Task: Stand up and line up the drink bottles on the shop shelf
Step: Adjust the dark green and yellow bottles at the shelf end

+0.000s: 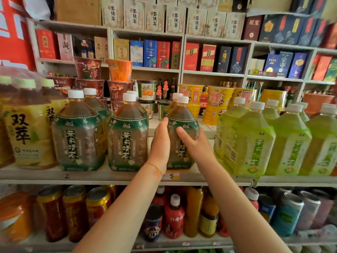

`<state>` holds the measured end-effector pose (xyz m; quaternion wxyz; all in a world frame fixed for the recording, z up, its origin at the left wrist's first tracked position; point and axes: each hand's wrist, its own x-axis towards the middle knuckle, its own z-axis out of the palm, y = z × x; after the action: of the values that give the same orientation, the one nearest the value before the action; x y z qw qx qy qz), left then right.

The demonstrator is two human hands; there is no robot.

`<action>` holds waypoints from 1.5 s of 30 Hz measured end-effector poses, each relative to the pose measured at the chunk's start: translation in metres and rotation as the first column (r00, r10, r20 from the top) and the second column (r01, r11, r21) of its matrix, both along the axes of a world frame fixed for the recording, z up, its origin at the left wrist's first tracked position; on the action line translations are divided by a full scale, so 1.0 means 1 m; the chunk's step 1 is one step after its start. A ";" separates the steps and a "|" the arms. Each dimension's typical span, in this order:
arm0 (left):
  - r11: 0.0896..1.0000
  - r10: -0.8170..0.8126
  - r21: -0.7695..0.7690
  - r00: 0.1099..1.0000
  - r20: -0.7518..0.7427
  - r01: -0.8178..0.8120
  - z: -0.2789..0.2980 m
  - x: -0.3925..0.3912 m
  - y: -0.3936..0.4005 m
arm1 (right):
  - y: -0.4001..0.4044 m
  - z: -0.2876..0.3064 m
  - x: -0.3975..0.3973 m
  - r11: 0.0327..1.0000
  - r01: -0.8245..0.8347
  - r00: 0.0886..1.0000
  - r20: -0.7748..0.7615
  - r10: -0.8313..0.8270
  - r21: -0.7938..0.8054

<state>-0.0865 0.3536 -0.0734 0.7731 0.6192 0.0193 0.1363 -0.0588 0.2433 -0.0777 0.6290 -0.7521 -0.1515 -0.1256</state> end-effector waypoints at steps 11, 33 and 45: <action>0.967 -0.237 -0.093 0.971 0.005 0.237 0.003 -0.020 -0.041 | -0.044 0.002 -0.036 0.985 0.131 0.991 -0.006 -0.131 0.113; 0.987 -0.105 -0.108 0.990 0.097 0.115 0.018 0.001 -0.085 | -0.077 0.018 -0.033 0.459 0.757 0.595 0.781 -0.189 -0.466; 0.250 0.412 0.200 0.291 0.863 -0.947 -0.013 -0.043 0.018 | -0.010 -0.002 -0.058 0.915 0.370 0.502 0.863 -0.051 -0.161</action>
<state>-0.1297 0.3721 -0.0862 0.2533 0.6748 -0.0131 0.6930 -0.1164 0.2333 -0.0793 0.3225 -0.7017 -0.3607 -0.5231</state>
